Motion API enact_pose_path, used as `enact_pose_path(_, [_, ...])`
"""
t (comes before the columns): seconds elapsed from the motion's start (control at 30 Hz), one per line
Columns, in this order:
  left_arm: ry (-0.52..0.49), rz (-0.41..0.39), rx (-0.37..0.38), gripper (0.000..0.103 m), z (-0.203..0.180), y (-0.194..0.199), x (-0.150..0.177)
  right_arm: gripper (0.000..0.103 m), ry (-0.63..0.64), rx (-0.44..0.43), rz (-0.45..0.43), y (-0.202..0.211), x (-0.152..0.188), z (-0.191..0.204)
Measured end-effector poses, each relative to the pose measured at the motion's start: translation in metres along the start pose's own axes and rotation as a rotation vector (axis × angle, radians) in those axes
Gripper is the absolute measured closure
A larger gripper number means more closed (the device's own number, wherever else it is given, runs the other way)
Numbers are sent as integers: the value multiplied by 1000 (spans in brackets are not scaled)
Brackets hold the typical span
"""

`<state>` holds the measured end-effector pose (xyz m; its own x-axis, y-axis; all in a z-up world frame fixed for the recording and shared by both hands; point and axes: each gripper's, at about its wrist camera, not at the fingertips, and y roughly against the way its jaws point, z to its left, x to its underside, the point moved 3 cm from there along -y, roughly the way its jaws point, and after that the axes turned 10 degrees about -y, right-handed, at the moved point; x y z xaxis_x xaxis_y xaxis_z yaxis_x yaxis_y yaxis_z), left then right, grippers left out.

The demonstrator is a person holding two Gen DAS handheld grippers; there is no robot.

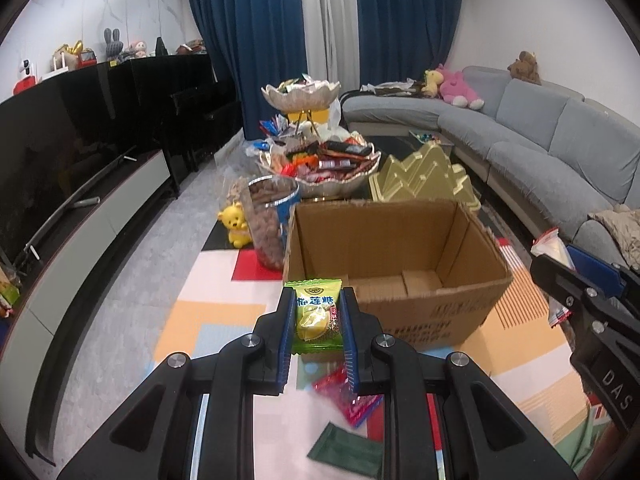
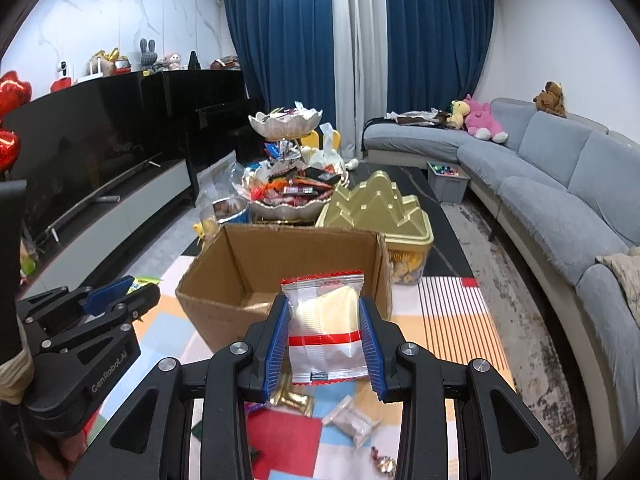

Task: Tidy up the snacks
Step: 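Lift the candy and cake packet with both tools toward the box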

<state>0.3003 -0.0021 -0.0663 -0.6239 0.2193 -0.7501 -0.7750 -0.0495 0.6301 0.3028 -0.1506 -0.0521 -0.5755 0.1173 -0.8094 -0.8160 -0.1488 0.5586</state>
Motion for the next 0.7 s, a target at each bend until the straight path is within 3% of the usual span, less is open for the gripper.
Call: enact_pose_path(0.7, [11,-20,18,81,6,-39,-42,67,-15,4,-10,-44,-41,5])
